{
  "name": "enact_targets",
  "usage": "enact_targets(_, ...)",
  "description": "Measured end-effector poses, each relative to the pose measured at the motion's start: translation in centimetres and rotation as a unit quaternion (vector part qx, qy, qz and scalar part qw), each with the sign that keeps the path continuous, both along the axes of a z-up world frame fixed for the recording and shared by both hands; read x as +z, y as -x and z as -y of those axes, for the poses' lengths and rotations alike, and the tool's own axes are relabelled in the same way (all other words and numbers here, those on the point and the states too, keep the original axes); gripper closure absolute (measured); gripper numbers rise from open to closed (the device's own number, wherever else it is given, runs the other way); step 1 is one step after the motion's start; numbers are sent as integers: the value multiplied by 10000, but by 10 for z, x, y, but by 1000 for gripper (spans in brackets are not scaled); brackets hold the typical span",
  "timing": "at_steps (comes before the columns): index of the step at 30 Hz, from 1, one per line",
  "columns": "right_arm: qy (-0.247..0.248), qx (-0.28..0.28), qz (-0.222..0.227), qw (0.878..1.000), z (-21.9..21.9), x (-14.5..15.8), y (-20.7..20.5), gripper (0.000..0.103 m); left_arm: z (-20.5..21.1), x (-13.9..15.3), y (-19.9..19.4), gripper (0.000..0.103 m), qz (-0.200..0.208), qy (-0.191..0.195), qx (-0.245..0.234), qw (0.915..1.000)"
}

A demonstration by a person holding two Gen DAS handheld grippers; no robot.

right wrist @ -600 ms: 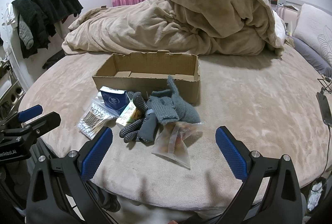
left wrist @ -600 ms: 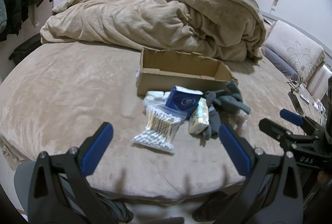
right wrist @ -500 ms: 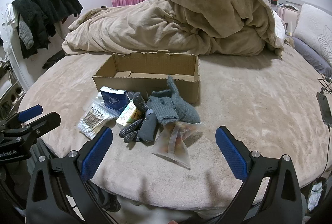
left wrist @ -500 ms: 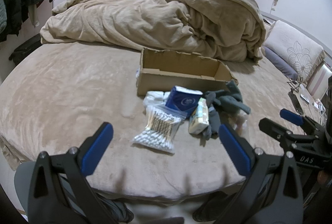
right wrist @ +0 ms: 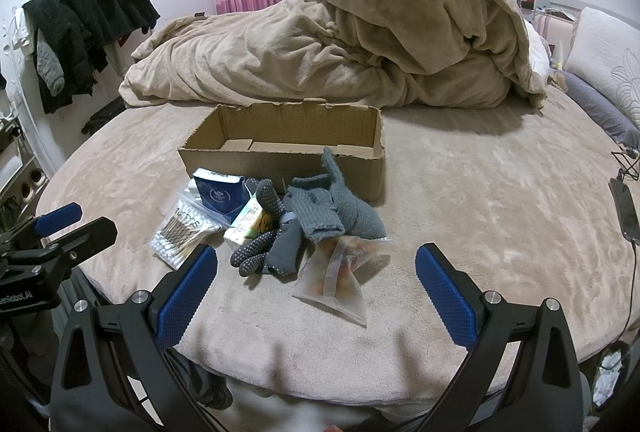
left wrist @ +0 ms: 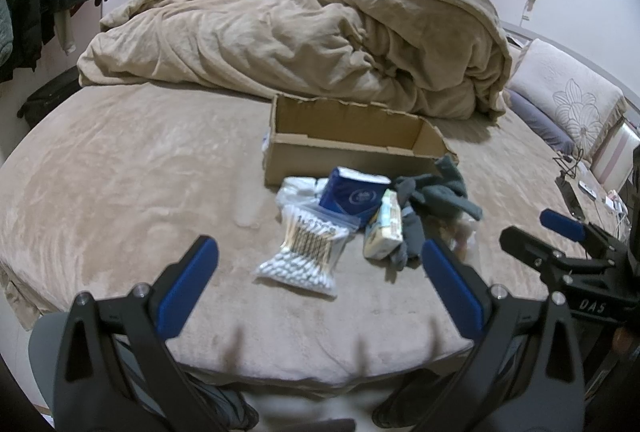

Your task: Organize objects

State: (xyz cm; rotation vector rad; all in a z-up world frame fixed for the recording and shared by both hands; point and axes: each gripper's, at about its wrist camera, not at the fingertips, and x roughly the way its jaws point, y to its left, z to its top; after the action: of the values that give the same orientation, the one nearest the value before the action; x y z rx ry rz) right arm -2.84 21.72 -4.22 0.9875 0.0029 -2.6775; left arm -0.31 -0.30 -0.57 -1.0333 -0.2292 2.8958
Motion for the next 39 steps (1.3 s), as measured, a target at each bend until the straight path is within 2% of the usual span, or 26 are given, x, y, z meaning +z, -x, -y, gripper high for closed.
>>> enact_targets(39,6,1,-15,10000,0,1,1,2,-2,-1,0,1,-37,39,61,10000)
